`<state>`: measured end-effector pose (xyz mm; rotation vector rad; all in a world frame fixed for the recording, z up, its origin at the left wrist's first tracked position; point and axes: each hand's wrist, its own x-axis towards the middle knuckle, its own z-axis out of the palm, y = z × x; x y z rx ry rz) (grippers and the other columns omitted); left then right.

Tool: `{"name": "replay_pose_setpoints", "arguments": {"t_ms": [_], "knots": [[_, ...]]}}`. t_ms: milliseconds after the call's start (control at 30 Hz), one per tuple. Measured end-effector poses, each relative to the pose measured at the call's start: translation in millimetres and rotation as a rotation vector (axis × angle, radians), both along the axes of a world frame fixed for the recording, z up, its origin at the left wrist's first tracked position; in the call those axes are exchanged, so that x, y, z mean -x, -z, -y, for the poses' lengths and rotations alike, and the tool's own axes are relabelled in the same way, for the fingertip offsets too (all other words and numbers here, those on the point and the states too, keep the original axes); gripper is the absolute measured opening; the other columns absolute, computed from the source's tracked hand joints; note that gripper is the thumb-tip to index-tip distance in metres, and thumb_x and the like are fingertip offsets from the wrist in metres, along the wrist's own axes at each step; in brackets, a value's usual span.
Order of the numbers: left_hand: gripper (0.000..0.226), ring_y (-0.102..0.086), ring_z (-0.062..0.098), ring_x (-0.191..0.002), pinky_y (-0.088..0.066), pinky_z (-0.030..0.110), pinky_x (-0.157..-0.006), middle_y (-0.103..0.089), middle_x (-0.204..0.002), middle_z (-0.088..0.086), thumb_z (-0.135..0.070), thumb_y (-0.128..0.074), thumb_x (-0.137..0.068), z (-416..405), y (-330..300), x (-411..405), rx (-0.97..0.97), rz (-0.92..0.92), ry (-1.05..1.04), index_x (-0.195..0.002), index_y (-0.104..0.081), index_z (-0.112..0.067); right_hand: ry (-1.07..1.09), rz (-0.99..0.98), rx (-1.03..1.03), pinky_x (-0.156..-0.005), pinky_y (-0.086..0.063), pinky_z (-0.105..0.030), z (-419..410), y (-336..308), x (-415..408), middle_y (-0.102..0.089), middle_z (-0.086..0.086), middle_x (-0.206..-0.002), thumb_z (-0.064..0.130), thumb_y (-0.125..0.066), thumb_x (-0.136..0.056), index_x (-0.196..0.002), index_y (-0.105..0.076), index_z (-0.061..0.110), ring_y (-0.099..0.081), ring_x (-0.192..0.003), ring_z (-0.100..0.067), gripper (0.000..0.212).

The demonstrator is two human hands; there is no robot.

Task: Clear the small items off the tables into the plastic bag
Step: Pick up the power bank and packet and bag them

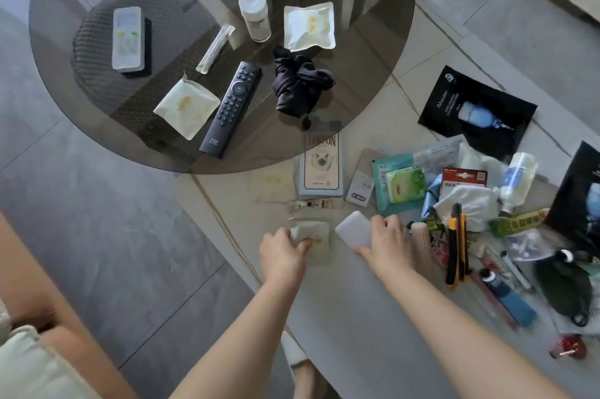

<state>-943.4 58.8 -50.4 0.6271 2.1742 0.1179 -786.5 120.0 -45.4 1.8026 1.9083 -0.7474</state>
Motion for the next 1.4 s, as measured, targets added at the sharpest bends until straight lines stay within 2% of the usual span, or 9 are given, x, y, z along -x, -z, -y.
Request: {"name": "replay_pose_setpoints", "arguments": {"t_ms": [67, 167, 233, 433, 700, 967, 1100, 1167, 1400], "knots": [[0.028, -0.042, 0.027, -0.11, -0.038, 0.034, -0.087, -0.047, -0.11, 0.005, -0.039, -0.06, -0.088, -2.2, -6.1, 2.5, -0.033, -0.105, 0.211, -0.091, -0.052, -0.013, 0.07, -0.075, 0.048, -0.079, -0.041, -0.033, 3.6, -3.5, 0.2, -0.048, -0.01, -0.118, 0.033, -0.064, -0.085, -0.111, -0.044, 0.011, -0.053, -0.107, -0.03, 0.04], [0.031, -0.033, 0.025, -0.12, -0.036, 0.034, -0.092, -0.042, -0.131, 0.0, -0.04, -0.058, -0.087, -18.5, -7.8, 6.7, -0.13, -0.227, 0.463, -0.106, -0.056, -0.015, 0.147, -0.112, 0.026, -0.075, -0.042, -0.034, 5.4, -7.1, -6.5, -0.052, -0.012, -0.099, 0.032, -0.063, -0.085, -0.1, -0.041, 0.014, -0.053, -0.1, -0.032, 0.031], [0.033, -0.031, 0.025, -0.122, -0.037, 0.034, -0.092, -0.041, -0.135, -0.002, -0.037, -0.058, -0.087, -32.4, -5.1, 6.3, -0.165, -0.244, 0.55, -0.111, -0.057, -0.016, 0.261, -0.214, 0.05, -0.07, -0.038, -0.032, 3.5, -6.9, -13.1, -0.052, -0.012, -0.1, 0.026, -0.065, -0.084, -0.094, -0.038, 0.015, -0.053, -0.097, -0.03, 0.03], [0.029, -0.04, 0.027, -0.11, -0.035, 0.033, -0.084, -0.055, -0.113, 0.004, -0.037, -0.058, -0.087, -44.9, 5.1, -5.4, -0.137, -0.273, 0.437, -0.107, -0.056, -0.016, 0.496, -0.406, 0.093, -0.05, -0.031, -0.026, 0.5, -2.1, -32.5, -0.052, -0.001, -0.085, 0.027, -0.07, -0.081, -0.088, -0.039, 0.012, -0.052, -0.077, -0.022, 0.035], [0.034, -0.044, 0.026, -0.108, -0.036, 0.033, -0.082, -0.059, -0.111, 0.005, -0.039, -0.06, -0.088, -32.9, 4.9, -19.0, -0.085, -0.275, 0.396, -0.106, -0.046, -0.013, 0.575, -0.415, 0.097, -0.05, -0.03, -0.024, 5.7, -4.3, -47.2, -0.051, 0.001, -0.082, 0.028, -0.07, -0.081, -0.092, -0.041, 0.012, -0.051, -0.074, -0.02, 0.035], [0.021, -0.058, 0.034, -0.101, -0.045, 0.035, -0.076, -0.063, -0.103, 0.015, -0.025, -0.061, -0.086, -4.3, 2.8, -34.2, 0.001, 0.056, 0.0, -0.095, -0.051, -0.009, 0.547, -0.453, 0.101, -0.053, -0.033, -0.025, 16.8, -11.9, -50.2, -0.054, -0.002, -0.09, 0.027, -0.073, -0.079, -0.096, -0.045, 0.012, -0.052, -0.079, -0.02, 0.036], [0.012, -0.062, 0.024, -0.082, -0.056, 0.036, -0.074, -0.063, -0.093, 0.01, -0.011, -0.068, -0.083, 22.4, -25.7, -35.3, -0.154, 0.48, -0.471, -0.091, -0.059, -0.009, 0.579, -0.53, 0.171, -0.07, -0.048, -0.035, 24.3, -34.4, -49.0, -0.058, -0.005, -0.097, 0.023, -0.072, -0.08, -0.1, -0.047, 0.013, -0.058, -0.086, -0.024, 0.033], [0.01, -0.062, 0.017, -0.077, -0.059, 0.03, -0.065, -0.061, -0.087, 0.004, -0.009, -0.068, -0.084, 38.1, -46.4, -33.2, -0.219, 0.6, -0.616, -0.084, -0.059, -0.013, 0.562, -0.554, 0.202, -0.078, -0.052, -0.041, 29.2, -50.1, -46.2, -0.059, -0.005, -0.098, 0.022, -0.071, -0.08, -0.1, -0.048, 0.013, -0.06, -0.089, -0.026, 0.031], [0.012, -0.063, 0.018, -0.077, -0.057, 0.023, -0.055, -0.063, -0.089, 0.009, -0.017, -0.066, -0.088, 98.0, -110.8, -20.1, -0.304, 0.611, -0.811, -0.094, -0.062, -0.007, 0.538, -0.664, 0.297, -0.081, -0.05, -0.038, 58.3, -112.9, -21.1, -0.06, -0.007, -0.099, 0.008, -0.067, -0.082, -0.109, -0.052, 0.009, -0.059, -0.088, -0.025, 0.031]]}}
